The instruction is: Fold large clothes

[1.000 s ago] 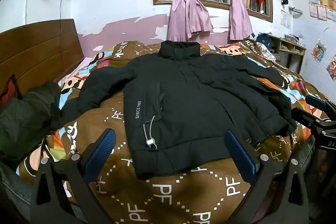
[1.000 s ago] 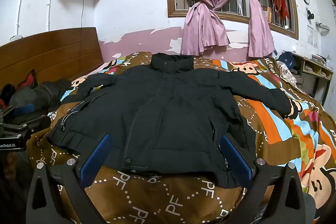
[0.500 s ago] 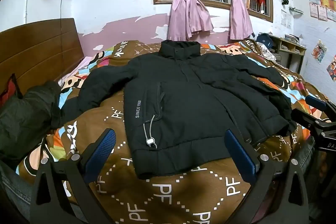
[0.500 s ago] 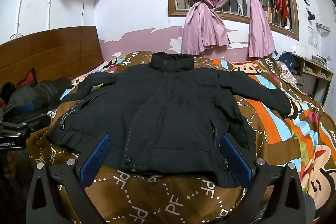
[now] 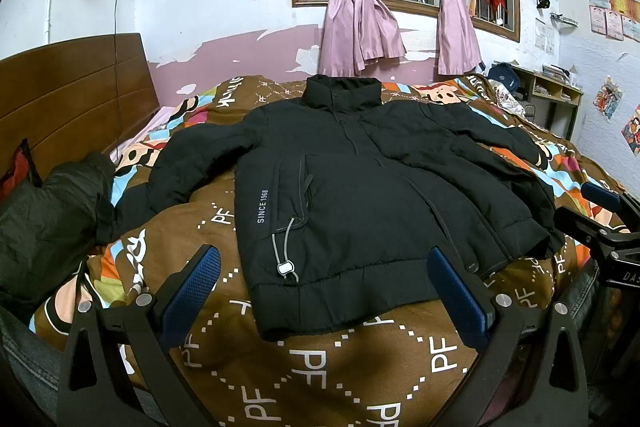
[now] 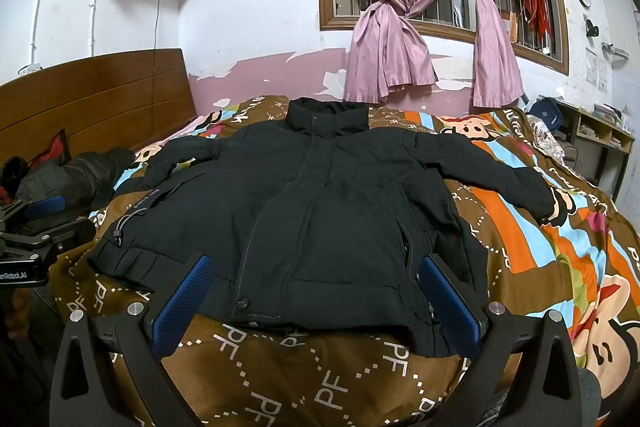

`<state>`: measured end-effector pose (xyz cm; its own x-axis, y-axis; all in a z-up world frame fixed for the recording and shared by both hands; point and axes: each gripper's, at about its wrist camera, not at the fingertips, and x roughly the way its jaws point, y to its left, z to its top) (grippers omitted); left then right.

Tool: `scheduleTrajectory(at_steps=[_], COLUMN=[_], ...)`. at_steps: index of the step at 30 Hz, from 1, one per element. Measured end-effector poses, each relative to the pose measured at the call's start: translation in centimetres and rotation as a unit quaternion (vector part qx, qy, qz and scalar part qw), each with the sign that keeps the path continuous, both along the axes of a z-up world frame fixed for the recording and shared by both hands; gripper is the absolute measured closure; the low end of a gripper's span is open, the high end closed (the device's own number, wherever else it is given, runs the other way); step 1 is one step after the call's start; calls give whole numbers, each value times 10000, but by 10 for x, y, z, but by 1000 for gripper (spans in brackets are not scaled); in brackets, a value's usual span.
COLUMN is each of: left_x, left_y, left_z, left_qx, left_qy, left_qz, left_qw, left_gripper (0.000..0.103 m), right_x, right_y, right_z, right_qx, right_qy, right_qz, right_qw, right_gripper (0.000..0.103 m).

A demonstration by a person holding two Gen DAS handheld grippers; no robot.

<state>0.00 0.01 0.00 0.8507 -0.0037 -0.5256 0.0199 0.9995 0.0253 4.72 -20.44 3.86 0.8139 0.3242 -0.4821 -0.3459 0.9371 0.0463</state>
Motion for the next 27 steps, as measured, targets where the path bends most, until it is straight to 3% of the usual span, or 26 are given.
scheduleTrajectory(at_steps=[27], left_x=[0], left_y=[0], left_z=[0], left_qx=[2], left_qy=[10], left_qz=[6], left_qw=[10000], left_gripper=[2], right_x=[1], right_y=[-1], right_z=[-2], right_qx=[-3], right_qy=[16], right_qz=[0], right_qw=[10000], right_gripper=[0])
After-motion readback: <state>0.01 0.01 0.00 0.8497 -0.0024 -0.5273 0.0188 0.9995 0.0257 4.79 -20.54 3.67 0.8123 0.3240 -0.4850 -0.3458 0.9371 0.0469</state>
